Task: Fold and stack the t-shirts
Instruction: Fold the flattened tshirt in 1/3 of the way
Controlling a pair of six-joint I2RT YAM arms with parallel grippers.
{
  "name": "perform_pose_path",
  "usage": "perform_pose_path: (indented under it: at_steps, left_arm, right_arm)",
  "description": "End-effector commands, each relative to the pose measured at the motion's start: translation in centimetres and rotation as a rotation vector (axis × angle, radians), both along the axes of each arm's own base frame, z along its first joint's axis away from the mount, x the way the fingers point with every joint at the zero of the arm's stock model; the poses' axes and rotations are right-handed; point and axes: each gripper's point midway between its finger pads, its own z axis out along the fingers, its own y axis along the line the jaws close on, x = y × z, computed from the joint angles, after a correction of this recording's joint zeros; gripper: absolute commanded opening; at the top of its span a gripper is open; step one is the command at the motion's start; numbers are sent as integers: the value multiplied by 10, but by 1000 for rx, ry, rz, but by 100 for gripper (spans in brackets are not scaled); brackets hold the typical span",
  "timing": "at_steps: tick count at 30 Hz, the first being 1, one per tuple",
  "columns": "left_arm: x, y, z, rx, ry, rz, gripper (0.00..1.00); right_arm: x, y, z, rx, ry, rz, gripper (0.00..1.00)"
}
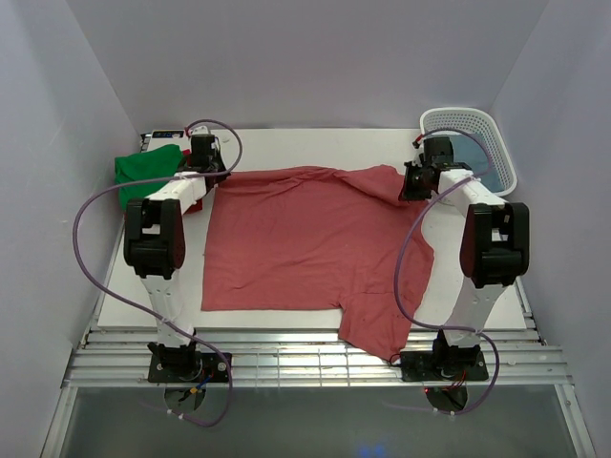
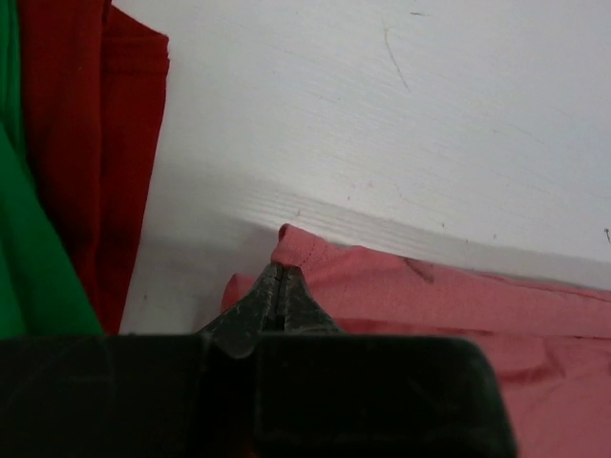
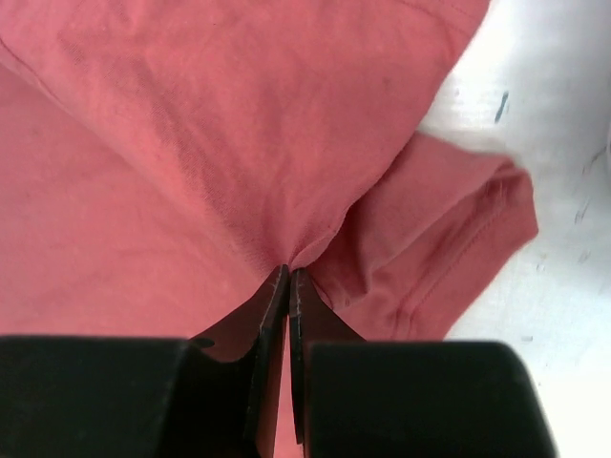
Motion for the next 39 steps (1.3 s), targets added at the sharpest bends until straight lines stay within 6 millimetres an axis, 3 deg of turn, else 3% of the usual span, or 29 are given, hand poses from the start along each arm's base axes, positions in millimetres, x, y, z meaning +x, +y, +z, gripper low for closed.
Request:
perform_pose_path:
  at_steps: [1,3,4,5,14,21,23,25,35,39]
  left_arm:
    - [-10,6,46,-4,-117,13,0]
    - [-19,7,63,-11,-154,20,0]
    - [-29,9,53,-9,-130,23,0]
    - [-34,8,63,-12,-151,19,0]
    - [-83,9,55,-20,-111,7,0]
    - [-109,9,47,-21,-66,0,0]
    - [-113,9,60,-21,-104,-2,0]
    - [-118,10,60,-12,-104,-12,0]
    - [-144,9,25,-5,41,-33,0]
    - [-153,13,2,14,162,-13,0]
  right_arm:
    - [-9,2,26,-3,-67,23,8]
    - [-15,1,32,-4,-76,24,8]
    - [-21,1,27,-4,-63,24,8]
    - [-23,0,29,-6,-67,24,8]
    - [-53,-5,35,-21,-67,24,8]
    - [-79,-7,43,-23,-78,26,8]
    - [-84,-8,46,-30,-83,25,8]
    - [-90,-10,47,-41,-81,29,8]
    - [-111,-14,45,-53,-61,18,8]
    - [-124,-20,35,-81,3,4,8]
